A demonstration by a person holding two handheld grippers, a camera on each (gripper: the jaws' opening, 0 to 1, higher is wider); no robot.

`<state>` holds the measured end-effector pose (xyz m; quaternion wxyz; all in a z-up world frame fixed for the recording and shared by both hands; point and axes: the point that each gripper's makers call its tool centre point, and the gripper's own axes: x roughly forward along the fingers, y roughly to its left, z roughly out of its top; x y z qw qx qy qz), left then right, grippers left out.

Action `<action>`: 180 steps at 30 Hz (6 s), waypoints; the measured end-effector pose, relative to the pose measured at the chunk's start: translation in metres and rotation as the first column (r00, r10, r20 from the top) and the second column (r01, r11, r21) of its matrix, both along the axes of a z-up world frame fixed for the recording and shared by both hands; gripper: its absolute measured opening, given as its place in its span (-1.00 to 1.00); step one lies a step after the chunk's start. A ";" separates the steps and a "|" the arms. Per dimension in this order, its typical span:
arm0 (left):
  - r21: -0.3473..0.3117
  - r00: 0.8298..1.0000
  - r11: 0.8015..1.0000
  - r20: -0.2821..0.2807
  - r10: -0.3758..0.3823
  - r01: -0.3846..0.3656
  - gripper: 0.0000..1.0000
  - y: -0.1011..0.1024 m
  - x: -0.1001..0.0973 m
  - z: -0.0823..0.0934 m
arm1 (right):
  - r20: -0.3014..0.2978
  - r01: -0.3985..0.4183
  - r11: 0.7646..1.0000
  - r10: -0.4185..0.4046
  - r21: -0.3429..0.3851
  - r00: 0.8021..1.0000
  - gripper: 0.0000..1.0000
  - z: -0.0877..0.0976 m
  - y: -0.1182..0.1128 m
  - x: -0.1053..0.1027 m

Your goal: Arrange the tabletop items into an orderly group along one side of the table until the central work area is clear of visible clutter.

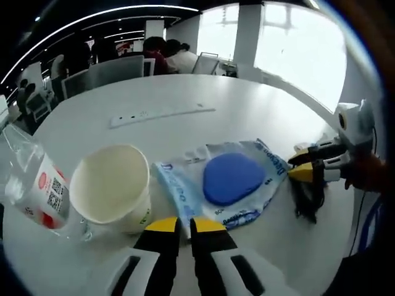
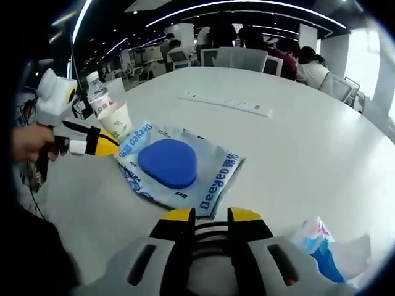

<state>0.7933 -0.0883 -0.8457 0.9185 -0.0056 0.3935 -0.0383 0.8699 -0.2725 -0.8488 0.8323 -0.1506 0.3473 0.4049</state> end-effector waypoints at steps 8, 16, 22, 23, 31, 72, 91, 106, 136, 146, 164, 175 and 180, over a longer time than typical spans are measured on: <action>0.008 0.999 1.000 0.027 -0.017 0.017 -0.77 -0.012 -0.005 0.008 | 0.019 0.013 0.999 -0.014 0.040 1.000 -0.44 0.019 -0.005 -0.002; 0.032 0.997 0.999 0.066 -0.045 0.043 -0.56 -0.025 -0.009 0.023 | 0.057 0.020 0.998 -0.023 0.053 0.998 -0.12 0.032 -0.013 -0.008; 0.038 0.992 0.996 0.092 -0.085 0.081 -0.41 -0.035 -0.003 0.029 | 0.080 0.047 0.996 -0.053 0.073 0.995 0.06 0.045 -0.027 -0.012; 0.040 0.991 0.995 0.095 -0.092 0.088 -0.39 -0.037 -0.003 0.029 | 0.079 0.054 0.996 -0.060 0.072 0.995 0.09 0.046 -0.030 -0.013; 0.034 0.983 0.988 0.101 -0.156 0.153 -0.14 -0.060 -0.001 0.033 | 0.080 0.141 0.986 -0.148 0.092 0.986 0.41 0.059 -0.056 -0.020; -0.035 0.808 0.814 0.150 -0.569 0.580 0.73 -0.237 0.040 0.055 | 0.013 0.463 0.879 -0.467 0.116 0.884 0.76 0.042 -0.209 -0.027; -0.129 0.781 0.770 0.124 -0.612 0.625 -0.16 -0.271 0.061 0.031 | -0.037 0.460 0.877 -0.460 0.141 0.887 -0.19 0.020 -0.215 -0.020; -0.143 0.828 0.817 0.046 -0.559 0.559 -0.86 -0.268 0.078 0.007 | -0.093 0.487 0.861 -0.478 0.146 0.873 -0.93 0.000 -0.215 -0.011; -0.144 0.839 0.827 0.127 -0.529 0.543 -1.00 -0.260 0.079 0.033 | 0.050 0.435 0.890 -0.445 0.137 0.894 -1.00 0.033 -0.208 0.016; -0.136 0.877 0.869 0.161 -0.453 0.475 -1.00 -0.242 0.088 0.040 | 0.107 0.387 0.912 -0.402 0.137 0.909 -1.00 0.040 -0.188 0.039; -0.149 0.924 0.915 0.139 -0.355 0.374 -1.00 -0.225 0.091 0.032 | 0.086 0.377 0.915 -0.391 0.143 0.917 -1.00 0.027 -0.162 0.064; -0.142 0.934 0.924 0.092 -0.345 0.355 -1.00 -0.221 0.095 0.020 | 0.074 0.368 0.921 -0.379 0.128 0.922 -1.00 0.004 -0.155 0.083; -0.135 0.938 0.929 0.085 -0.336 0.345 -1.00 -0.216 0.094 0.021 | 0.061 0.352 0.928 -0.361 0.121 0.931 -1.00 0.002 -0.151 0.083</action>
